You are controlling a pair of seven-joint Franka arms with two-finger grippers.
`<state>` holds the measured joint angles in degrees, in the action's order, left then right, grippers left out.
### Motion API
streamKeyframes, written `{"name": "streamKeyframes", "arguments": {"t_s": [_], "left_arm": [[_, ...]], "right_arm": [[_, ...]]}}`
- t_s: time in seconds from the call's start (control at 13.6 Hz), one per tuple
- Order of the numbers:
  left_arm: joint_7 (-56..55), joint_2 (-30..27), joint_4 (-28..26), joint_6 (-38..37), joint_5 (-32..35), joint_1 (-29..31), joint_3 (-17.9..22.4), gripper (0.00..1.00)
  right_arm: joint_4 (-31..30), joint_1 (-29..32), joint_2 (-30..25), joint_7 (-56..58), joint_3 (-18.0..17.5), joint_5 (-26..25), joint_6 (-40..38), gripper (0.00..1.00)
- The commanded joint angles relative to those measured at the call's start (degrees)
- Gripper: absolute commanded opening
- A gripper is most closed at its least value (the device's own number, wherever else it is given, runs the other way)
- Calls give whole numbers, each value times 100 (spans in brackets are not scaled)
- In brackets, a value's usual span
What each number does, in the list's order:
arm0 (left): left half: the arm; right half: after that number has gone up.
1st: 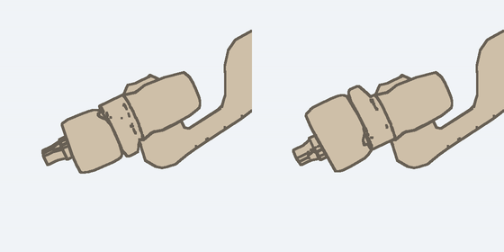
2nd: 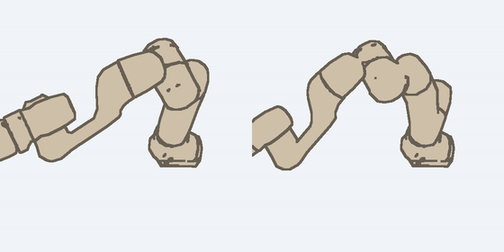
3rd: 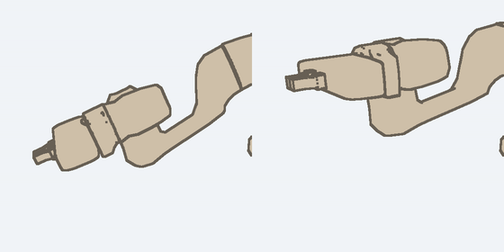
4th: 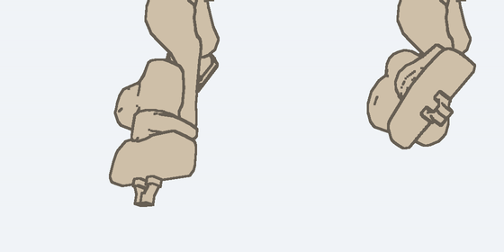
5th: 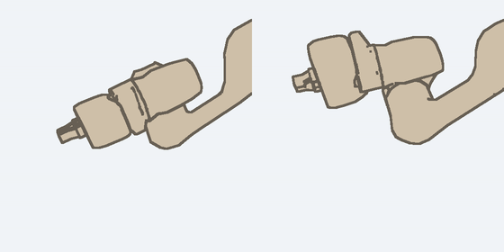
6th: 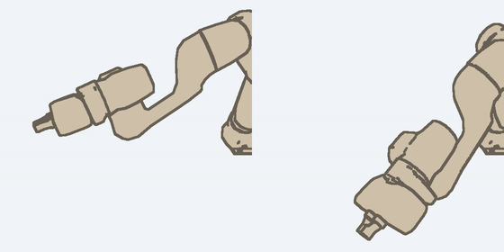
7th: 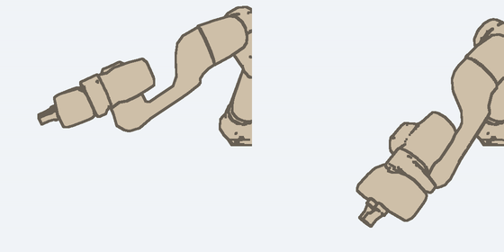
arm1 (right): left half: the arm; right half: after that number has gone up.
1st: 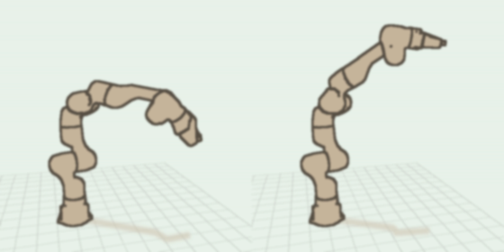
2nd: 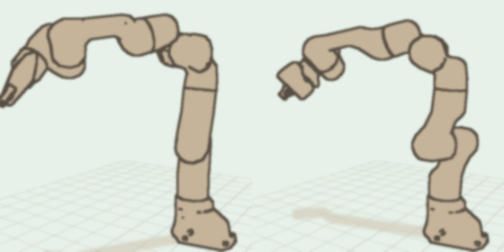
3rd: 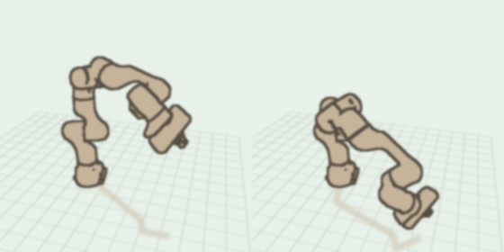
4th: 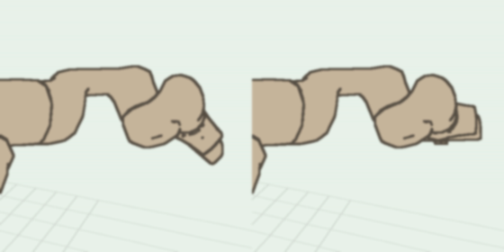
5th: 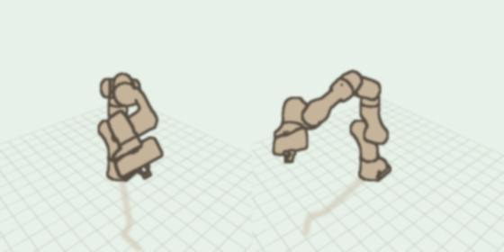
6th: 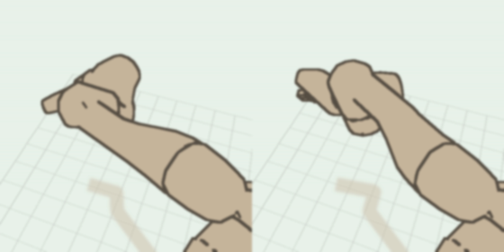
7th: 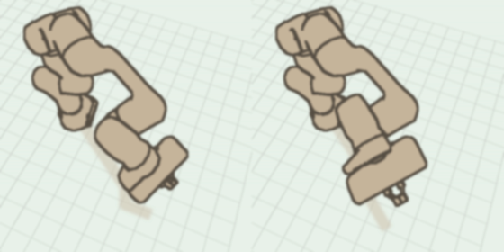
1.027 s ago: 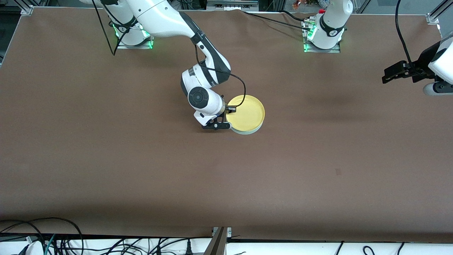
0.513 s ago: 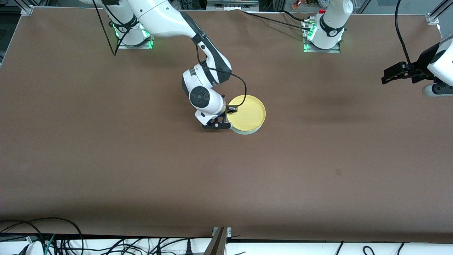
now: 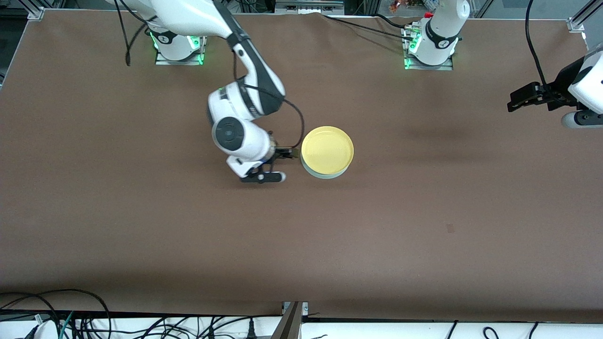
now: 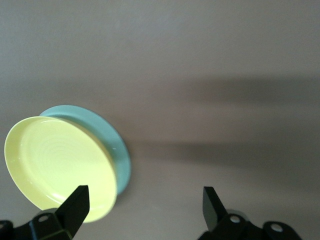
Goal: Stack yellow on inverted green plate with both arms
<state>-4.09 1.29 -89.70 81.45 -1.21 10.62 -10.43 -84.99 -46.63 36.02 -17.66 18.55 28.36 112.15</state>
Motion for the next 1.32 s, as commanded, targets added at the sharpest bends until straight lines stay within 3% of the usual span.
{"name": "streamKeyframes", "arguments": {"t_s": [0.0,0.37,0.51,0.66,0.81,0.88,0.95,1.03,1.17,1.25], "left_arm": [[40,47,119,-50,-64,2,-21,100],[40,47,110,-59,-64,2,-30,100],[40,47,110,-50,-64,-7,-38,100],[40,55,110,-50,-73,-7,-38,100],[40,55,102,-50,-73,-7,-38,100],[40,55,110,-50,-73,-7,-38,100],[40,47,110,-67,-73,-16,-47,100],[40,47,110,-59,-73,-16,-82,100],[40,47,119,-59,-73,-16,-109,100],[40,47,119,-59,-73,-16,-117,100]], "right_arm": [[105,-30,-209,858,744,-23,-798,100],[658,-30,-351,2246,2290,-6,-2783,100],[747,-22,-351,2740,2766,11,-3076,100],[747,39,-351,2873,3013,38,-3173,100],[835,136,-351,2813,2944,21,-3147,100],[870,302,-464,2795,2822,-41,-3208,100],[870,634,-700,2751,2455,-267,-3209,100],[870,1160,-1015,2733,1669,-861,-3174,100],[783,2512,-1622,2637,-246,-2215,-3147,100],[652,2962,-1834,2602,-804,-2499,-3138,100]]}}
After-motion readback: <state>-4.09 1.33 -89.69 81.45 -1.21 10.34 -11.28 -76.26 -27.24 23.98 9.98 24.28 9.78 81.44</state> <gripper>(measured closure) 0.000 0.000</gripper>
